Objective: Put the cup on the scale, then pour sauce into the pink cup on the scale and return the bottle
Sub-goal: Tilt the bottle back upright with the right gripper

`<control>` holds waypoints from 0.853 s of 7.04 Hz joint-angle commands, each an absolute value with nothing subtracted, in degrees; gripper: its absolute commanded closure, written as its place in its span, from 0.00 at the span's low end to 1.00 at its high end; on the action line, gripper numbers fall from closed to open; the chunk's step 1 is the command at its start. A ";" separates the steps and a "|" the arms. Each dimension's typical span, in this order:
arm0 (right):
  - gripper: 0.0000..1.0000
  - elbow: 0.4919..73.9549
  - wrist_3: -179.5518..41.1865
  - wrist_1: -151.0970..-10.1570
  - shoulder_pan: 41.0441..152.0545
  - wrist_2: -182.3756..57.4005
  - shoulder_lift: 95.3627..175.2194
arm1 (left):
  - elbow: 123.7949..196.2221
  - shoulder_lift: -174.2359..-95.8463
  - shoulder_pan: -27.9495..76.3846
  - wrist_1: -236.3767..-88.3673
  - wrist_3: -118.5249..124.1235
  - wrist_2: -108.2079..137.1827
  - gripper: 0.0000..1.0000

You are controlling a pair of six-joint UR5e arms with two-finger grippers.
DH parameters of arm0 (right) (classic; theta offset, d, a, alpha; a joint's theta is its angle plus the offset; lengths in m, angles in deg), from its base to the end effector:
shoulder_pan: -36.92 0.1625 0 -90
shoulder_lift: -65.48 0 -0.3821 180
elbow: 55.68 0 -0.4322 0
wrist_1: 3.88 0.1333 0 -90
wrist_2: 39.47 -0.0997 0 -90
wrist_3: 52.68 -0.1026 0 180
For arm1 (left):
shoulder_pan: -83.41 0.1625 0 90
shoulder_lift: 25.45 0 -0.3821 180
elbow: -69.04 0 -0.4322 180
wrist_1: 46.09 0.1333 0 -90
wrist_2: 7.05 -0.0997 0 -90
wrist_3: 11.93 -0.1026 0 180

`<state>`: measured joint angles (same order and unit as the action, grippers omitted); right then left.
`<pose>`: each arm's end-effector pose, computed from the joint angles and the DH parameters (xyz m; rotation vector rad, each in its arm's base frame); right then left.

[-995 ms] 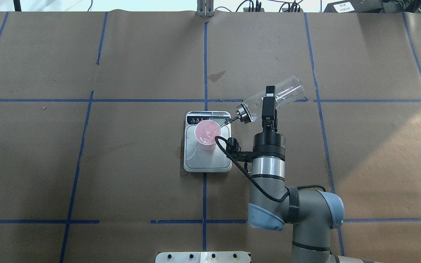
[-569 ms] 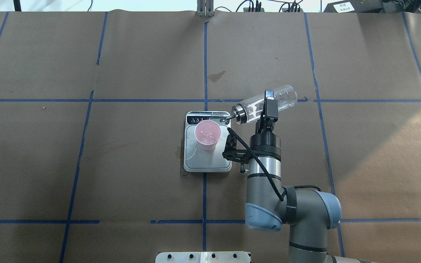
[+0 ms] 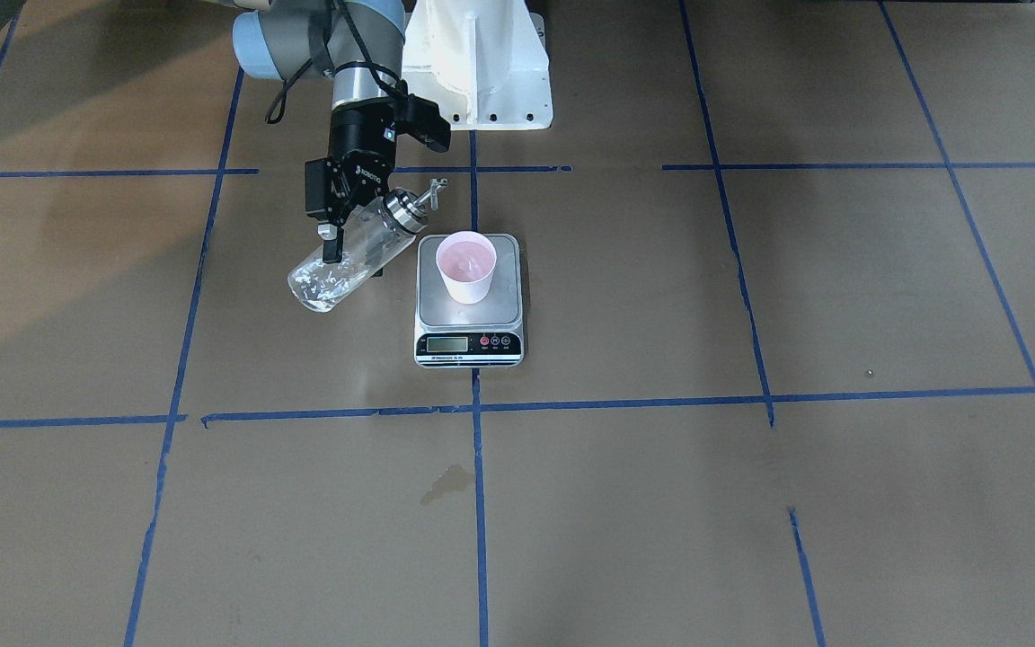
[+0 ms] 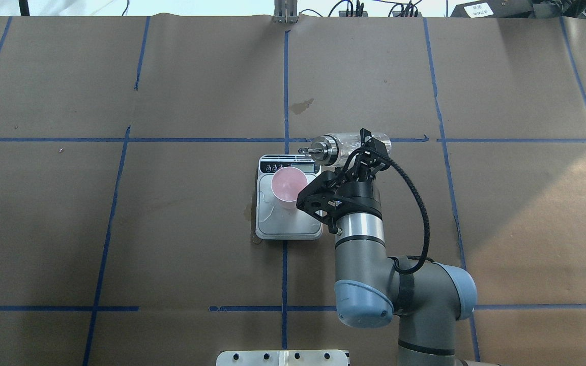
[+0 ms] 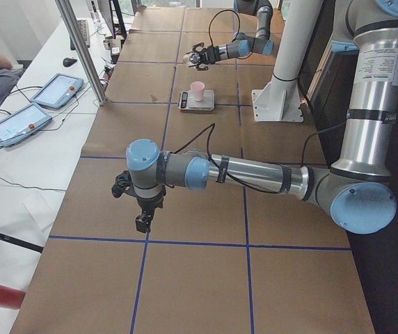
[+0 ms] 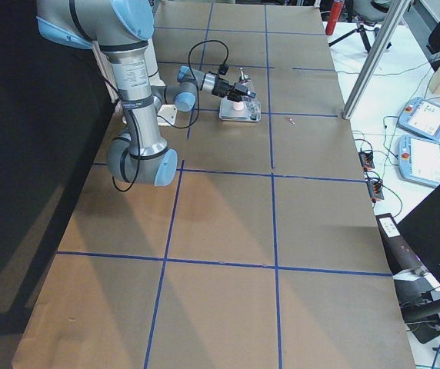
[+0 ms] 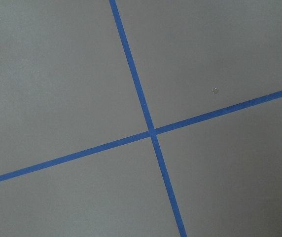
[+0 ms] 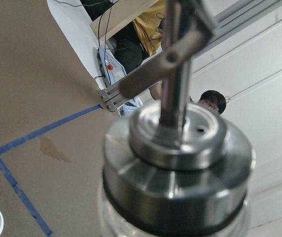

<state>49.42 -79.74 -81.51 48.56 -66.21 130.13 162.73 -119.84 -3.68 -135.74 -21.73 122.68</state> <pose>-0.5320 -0.3392 0.1759 1.2993 -0.0360 -0.2581 -0.0389 -0.5693 0.5475 0.1713 0.6853 0.2593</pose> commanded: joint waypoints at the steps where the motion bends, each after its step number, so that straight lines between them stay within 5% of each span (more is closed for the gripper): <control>1: 1.00 52.06 -97.79 -81.49 49.39 -73.01 130.52 | 162.82 -119.84 -3.69 -135.74 -21.60 122.59 0.00; 3: 1.00 53.74 -113.08 -81.49 53.69 -82.07 131.57 | 163.86 -119.93 -3.69 -135.57 -21.42 122.51 0.00; 5: 1.00 61.17 -119.98 -78.01 58.34 -93.10 141.63 | 165.36 -119.84 -4.12 -135.39 -21.34 122.42 0.00; 6: 1.00 59.64 -119.92 -65.09 58.45 -93.78 150.21 | 165.37 -119.93 -4.04 -135.39 -21.34 122.42 0.00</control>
